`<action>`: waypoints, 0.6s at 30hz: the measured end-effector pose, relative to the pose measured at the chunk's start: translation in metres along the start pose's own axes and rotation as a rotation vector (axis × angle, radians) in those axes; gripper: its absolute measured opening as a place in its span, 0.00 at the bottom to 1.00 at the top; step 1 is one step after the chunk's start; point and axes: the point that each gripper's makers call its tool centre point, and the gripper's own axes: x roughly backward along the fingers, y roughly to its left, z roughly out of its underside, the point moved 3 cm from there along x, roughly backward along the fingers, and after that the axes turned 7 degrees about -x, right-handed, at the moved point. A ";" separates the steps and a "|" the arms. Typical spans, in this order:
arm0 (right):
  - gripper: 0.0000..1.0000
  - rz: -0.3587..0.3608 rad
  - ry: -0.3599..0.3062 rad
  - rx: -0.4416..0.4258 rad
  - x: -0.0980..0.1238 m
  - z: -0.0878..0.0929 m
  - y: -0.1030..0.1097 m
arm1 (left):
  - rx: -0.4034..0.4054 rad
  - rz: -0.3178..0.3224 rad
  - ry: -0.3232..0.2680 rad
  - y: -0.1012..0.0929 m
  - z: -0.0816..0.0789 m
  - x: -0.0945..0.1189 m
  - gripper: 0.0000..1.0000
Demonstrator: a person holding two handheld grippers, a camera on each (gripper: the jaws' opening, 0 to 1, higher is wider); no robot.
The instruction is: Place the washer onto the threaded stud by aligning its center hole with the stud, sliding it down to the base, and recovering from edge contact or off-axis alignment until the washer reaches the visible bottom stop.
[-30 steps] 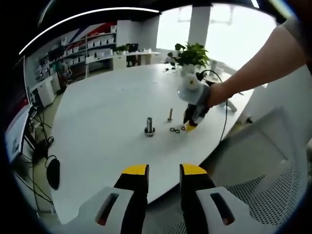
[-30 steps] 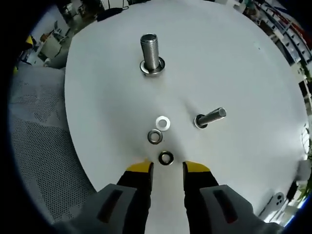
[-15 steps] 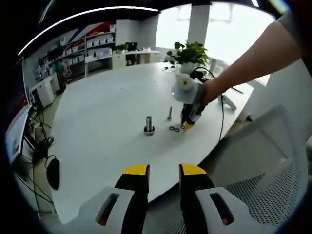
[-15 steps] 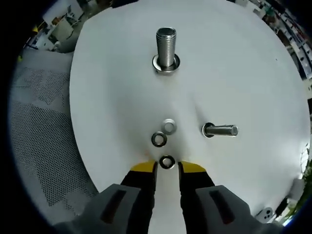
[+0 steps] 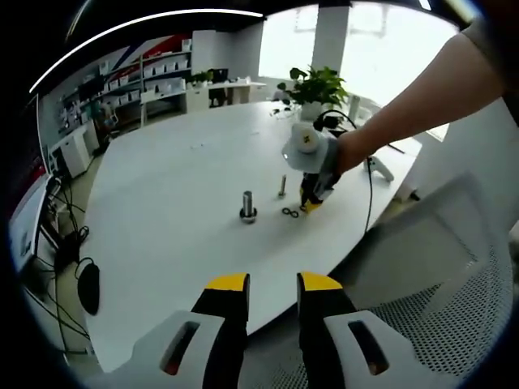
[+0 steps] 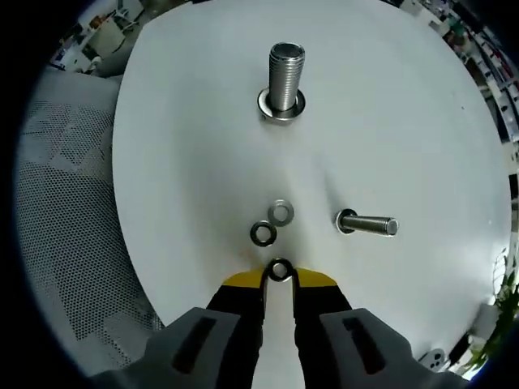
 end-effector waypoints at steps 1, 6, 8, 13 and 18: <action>0.14 -0.002 0.000 0.006 0.000 -0.001 0.001 | 0.001 -0.001 -0.001 0.000 0.000 0.000 0.21; 0.14 0.032 0.098 -0.023 -0.002 -0.004 0.001 | -0.002 -0.001 0.004 0.000 0.001 0.000 0.20; 0.14 0.039 0.127 -0.035 -0.003 -0.007 0.002 | 0.001 -0.005 0.001 0.001 0.000 0.000 0.20; 0.14 0.019 0.118 -0.070 -0.002 -0.004 -0.002 | 0.002 -0.003 0.003 0.000 0.001 0.000 0.19; 0.14 0.028 0.057 -0.088 0.000 -0.002 0.002 | 0.003 -0.002 0.006 0.000 0.001 0.000 0.19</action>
